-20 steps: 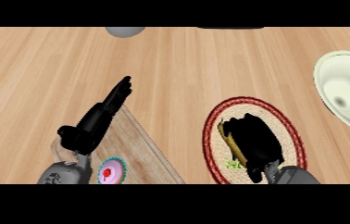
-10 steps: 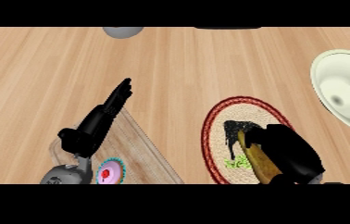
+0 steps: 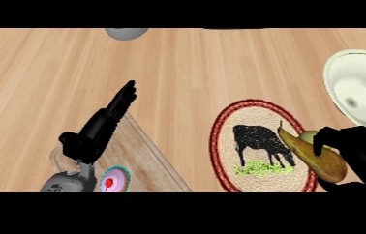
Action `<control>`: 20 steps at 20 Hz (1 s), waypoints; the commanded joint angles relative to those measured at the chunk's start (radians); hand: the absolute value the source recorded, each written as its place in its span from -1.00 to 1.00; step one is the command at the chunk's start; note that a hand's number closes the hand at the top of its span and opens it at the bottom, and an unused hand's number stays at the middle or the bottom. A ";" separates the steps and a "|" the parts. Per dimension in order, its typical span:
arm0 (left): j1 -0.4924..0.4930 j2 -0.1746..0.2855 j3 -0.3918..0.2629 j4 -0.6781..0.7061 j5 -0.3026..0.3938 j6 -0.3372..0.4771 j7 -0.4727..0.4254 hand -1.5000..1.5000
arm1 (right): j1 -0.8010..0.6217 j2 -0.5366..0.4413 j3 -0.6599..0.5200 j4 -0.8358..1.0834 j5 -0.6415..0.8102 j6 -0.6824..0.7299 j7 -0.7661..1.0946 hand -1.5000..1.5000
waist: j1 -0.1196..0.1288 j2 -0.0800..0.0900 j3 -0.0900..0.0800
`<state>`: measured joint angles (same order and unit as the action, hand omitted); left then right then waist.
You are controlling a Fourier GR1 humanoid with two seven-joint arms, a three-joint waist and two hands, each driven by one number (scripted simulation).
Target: Pick the pear from the placemat and place it in the bowl
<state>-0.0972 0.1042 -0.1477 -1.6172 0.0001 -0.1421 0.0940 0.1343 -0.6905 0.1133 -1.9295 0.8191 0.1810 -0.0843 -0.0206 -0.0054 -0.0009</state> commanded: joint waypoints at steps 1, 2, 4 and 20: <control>-0.009 -0.009 0.004 -0.022 0.009 0.007 0.037 0.00 | 0.017 0.036 -0.153 -0.086 -0.148 -0.049 -0.033 1.00 | -0.005 -0.001 0.001; 0.041 -0.001 -0.008 -0.010 -0.009 -0.001 -0.025 0.00 | 0.021 0.063 -0.175 -0.131 -0.185 -0.053 -0.012 1.00 | -0.006 -0.002 0.001; 0.008 -0.008 -0.008 -0.034 -0.015 0.015 0.018 0.00 | 0.010 0.066 -0.261 -0.152 -0.307 -0.012 -0.018 1.00 | -0.004 -0.002 0.001; -0.001 -0.005 0.008 0.055 -0.018 -0.048 -0.067 0.00 | -0.311 -0.028 -0.500 0.373 -0.269 -0.070 -0.126 1.00 | 0.030 0.009 0.001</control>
<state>-0.1122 0.0980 -0.1381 -1.5864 -0.0091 -0.1780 0.0672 -0.1174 -0.6933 -0.3485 -1.7000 0.4901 0.1806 -0.1308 0.0070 0.0023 0.0002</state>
